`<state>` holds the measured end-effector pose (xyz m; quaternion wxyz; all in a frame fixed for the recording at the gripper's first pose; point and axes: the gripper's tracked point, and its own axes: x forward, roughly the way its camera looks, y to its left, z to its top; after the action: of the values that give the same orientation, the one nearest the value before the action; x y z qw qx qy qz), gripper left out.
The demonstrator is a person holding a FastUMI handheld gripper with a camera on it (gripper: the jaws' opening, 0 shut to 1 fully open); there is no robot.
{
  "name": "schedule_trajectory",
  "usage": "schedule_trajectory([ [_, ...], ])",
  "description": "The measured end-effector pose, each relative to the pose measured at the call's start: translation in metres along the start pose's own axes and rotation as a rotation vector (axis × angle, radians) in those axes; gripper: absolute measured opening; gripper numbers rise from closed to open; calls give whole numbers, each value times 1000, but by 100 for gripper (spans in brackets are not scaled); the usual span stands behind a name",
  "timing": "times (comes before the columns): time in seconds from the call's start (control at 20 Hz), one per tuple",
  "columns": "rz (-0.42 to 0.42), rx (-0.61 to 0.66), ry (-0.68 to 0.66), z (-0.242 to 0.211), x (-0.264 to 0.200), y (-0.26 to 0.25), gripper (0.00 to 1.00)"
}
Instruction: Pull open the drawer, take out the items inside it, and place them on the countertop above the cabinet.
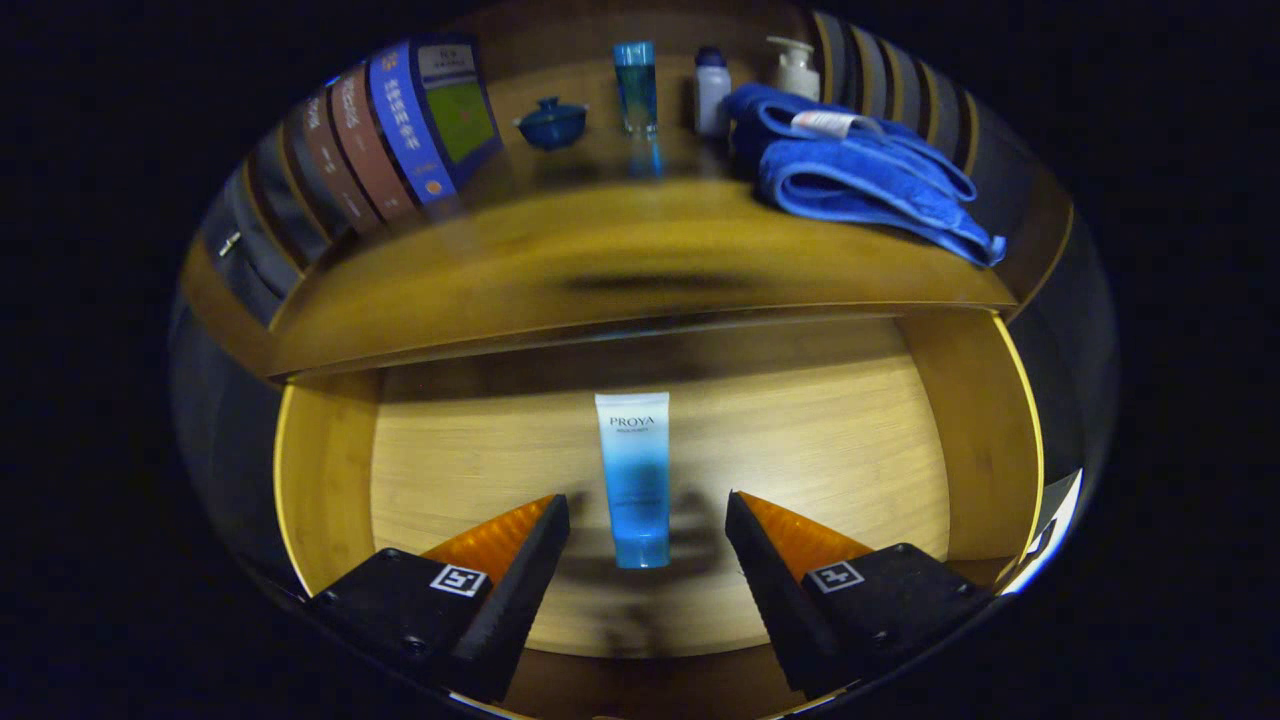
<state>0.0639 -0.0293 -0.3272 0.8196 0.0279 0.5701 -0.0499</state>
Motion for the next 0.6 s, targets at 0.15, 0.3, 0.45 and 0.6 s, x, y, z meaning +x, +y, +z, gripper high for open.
schedule_trajectory([
  [0.15, -29, -1, 69, 3, 13, -1, 100],
  [0.3, -38, 4, 77, 10, 15, -2, 100],
  [0.45, -38, 12, 133, 4, 24, 0, 95],
  [0.6, -23, 15, 184, 1, 30, 7, 78],
])
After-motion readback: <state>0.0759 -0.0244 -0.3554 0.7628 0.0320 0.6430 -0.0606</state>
